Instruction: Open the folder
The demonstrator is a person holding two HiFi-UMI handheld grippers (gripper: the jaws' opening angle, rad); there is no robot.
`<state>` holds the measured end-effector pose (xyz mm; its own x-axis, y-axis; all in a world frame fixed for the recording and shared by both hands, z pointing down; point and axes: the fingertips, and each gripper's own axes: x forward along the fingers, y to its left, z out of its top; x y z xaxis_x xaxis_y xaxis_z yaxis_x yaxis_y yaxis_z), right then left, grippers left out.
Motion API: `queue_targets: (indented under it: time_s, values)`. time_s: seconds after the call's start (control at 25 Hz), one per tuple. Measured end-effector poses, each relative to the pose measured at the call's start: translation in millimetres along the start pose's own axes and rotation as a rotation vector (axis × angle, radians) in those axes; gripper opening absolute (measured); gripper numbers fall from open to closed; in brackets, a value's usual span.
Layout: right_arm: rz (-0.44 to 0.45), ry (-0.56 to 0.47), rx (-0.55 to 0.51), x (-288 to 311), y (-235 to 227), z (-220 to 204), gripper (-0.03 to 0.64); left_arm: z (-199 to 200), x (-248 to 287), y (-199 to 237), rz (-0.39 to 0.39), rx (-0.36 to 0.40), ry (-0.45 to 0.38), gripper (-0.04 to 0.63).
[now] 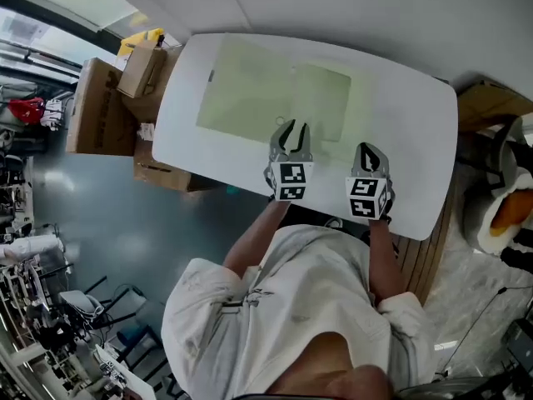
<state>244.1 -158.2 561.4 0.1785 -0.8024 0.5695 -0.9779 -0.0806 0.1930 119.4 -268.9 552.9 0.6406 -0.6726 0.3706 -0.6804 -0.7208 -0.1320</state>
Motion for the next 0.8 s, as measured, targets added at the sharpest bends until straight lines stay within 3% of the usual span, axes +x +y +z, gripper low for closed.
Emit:
queue_targets:
  time_s: [0.36,0.56,0.8]
  values:
    - [-0.182,-0.039,0.136,-69,-99,-13,0.002,68,3,-80,-0.158,0.0,-0.114,0.11]
    - [-0.257,-0.15,0.228,-115,-137,6,0.002,107,-8,-113,-0.217,0.005,-0.185,0.11]
    - [-0.33,-0.304,0.247,-159,-164,42,0.002,157,-22,-130,-0.261,0.006,-0.298,0.11]
